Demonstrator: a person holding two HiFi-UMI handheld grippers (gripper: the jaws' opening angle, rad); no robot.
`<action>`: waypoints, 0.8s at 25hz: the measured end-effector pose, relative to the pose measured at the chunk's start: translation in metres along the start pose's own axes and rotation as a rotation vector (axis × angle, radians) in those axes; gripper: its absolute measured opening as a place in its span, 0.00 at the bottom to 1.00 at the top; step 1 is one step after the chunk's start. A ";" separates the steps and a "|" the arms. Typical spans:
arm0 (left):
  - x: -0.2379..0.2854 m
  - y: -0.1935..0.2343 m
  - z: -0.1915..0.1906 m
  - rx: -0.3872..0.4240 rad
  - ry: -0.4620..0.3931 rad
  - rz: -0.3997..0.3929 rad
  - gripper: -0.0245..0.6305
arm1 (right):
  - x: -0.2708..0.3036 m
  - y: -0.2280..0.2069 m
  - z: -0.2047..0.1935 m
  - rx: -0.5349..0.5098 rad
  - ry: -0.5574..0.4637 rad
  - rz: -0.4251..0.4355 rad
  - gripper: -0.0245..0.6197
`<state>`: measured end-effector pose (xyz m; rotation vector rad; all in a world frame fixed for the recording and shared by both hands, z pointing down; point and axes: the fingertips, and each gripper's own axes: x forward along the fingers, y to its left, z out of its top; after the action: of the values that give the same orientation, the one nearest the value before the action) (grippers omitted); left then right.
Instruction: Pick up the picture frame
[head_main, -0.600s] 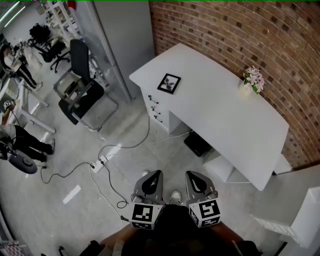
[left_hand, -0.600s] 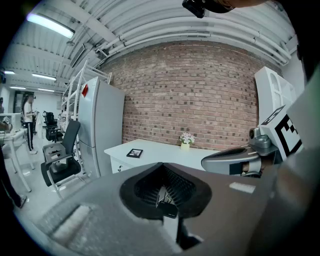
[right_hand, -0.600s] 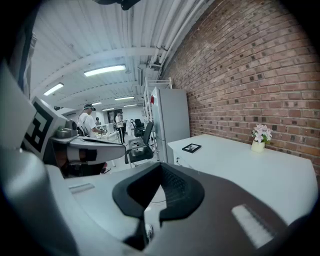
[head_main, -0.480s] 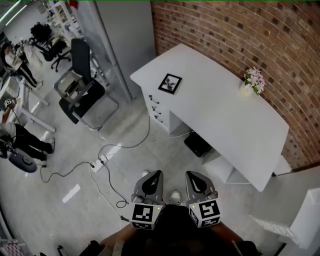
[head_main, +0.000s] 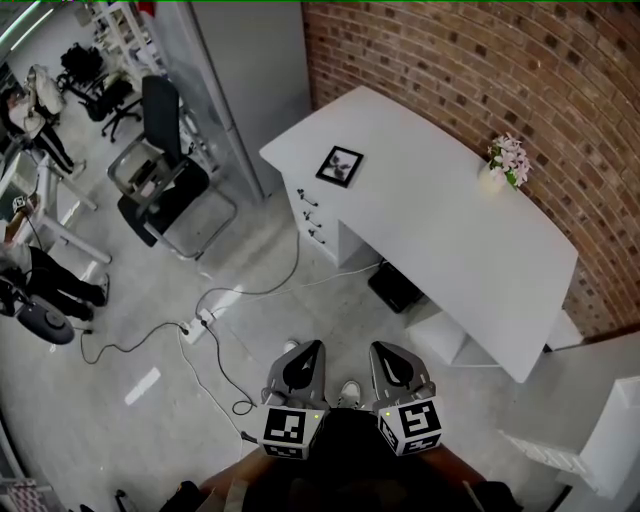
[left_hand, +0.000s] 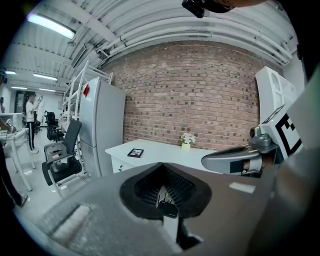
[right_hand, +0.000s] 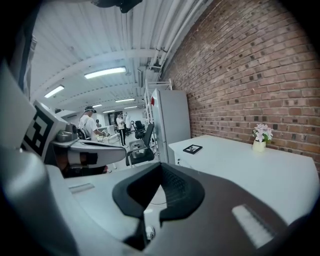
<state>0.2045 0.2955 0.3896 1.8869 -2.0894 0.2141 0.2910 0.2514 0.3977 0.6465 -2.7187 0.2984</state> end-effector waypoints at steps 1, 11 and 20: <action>0.001 0.001 0.001 0.001 0.000 0.002 0.04 | 0.001 -0.001 0.001 0.008 -0.004 0.000 0.04; 0.012 0.029 0.010 0.006 0.003 0.018 0.04 | 0.030 0.000 0.013 0.044 -0.020 0.005 0.04; 0.039 0.066 0.027 -0.004 -0.001 0.014 0.04 | 0.074 -0.003 0.033 0.054 -0.014 0.001 0.04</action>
<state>0.1327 0.2584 0.3837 1.8712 -2.1022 0.2126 0.2208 0.2105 0.3943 0.6646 -2.7331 0.3702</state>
